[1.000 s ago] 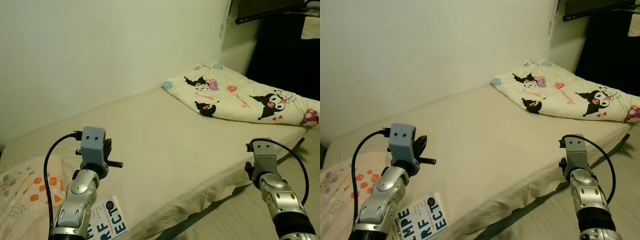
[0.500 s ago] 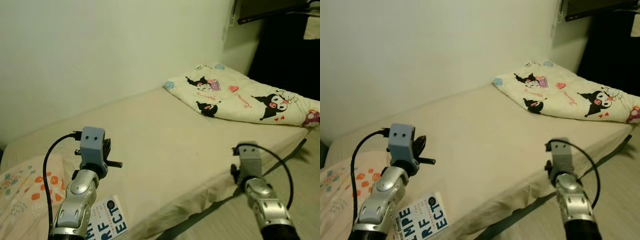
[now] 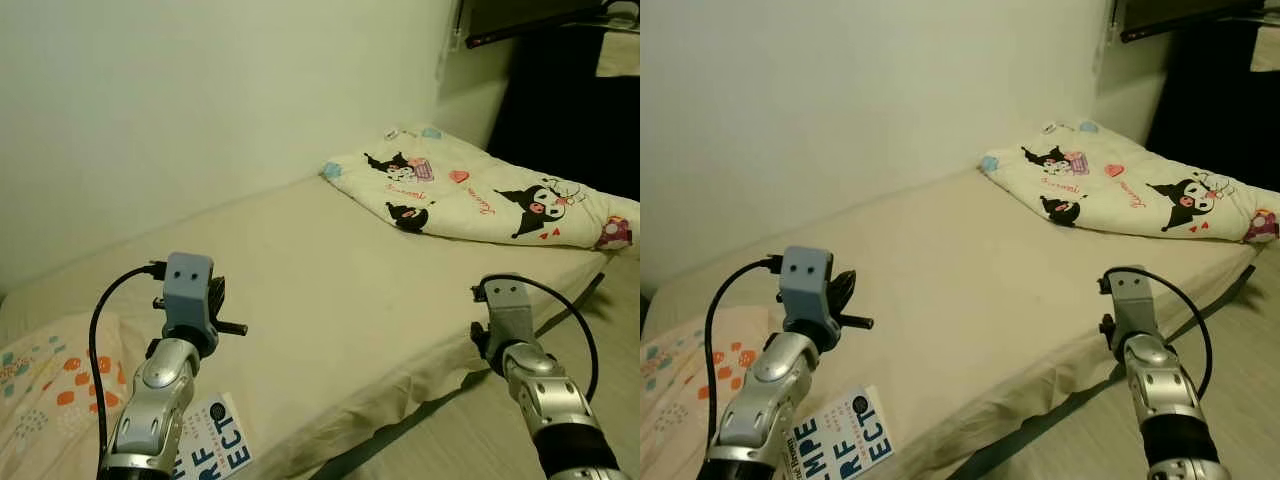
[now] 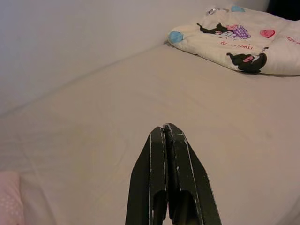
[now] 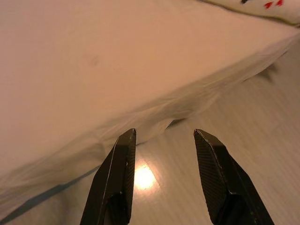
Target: Clean up the room
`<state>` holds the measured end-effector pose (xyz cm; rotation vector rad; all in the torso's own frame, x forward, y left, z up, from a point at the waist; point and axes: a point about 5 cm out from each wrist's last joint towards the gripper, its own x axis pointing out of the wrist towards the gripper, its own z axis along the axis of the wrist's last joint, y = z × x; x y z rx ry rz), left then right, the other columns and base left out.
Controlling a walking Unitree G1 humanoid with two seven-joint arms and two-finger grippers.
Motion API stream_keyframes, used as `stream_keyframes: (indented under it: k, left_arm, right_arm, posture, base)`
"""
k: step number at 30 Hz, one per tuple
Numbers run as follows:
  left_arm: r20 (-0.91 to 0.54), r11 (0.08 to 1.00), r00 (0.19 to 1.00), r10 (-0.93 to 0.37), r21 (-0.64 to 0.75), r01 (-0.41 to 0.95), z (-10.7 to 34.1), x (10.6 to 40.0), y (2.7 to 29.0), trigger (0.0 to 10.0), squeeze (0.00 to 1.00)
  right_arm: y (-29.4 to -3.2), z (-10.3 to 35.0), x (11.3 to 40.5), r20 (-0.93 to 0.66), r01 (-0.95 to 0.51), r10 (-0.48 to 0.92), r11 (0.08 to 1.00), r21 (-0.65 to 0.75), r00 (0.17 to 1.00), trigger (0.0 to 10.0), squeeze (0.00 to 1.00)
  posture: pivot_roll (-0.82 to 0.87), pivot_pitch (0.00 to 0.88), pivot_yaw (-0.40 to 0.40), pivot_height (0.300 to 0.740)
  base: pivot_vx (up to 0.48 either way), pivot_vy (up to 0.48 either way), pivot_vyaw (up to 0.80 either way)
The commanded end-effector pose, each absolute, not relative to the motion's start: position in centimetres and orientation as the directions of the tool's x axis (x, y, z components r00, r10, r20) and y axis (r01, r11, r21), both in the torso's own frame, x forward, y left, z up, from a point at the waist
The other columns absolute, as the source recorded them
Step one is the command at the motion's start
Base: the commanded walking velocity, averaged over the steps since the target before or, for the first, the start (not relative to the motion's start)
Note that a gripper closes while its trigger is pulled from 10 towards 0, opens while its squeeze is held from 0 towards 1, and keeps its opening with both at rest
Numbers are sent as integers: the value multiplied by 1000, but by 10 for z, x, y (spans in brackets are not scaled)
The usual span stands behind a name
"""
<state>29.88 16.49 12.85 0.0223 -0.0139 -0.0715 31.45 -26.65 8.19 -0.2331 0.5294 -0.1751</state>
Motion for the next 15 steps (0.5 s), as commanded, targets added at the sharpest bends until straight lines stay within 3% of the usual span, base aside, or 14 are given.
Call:
stream_keyframes:
  k: [1,15]
  left_arm:
    - [-3,997,999,-53,47,53,126,296,172,10000,0]
    - [-3,998,999,-41,47,41,126,294,174,10000,0]
  right_arm:
    - [-261,78,316,-491,82,-206,961,-263,846,10000,0]
    - [-259,70,317,-517,57,-187,965,-257,836,10000,0]
  posture:
    - [-77,43,14,732]
    - [-72,47,9,732]
  base:
    - [0,0,0]
    - [0,0,0]
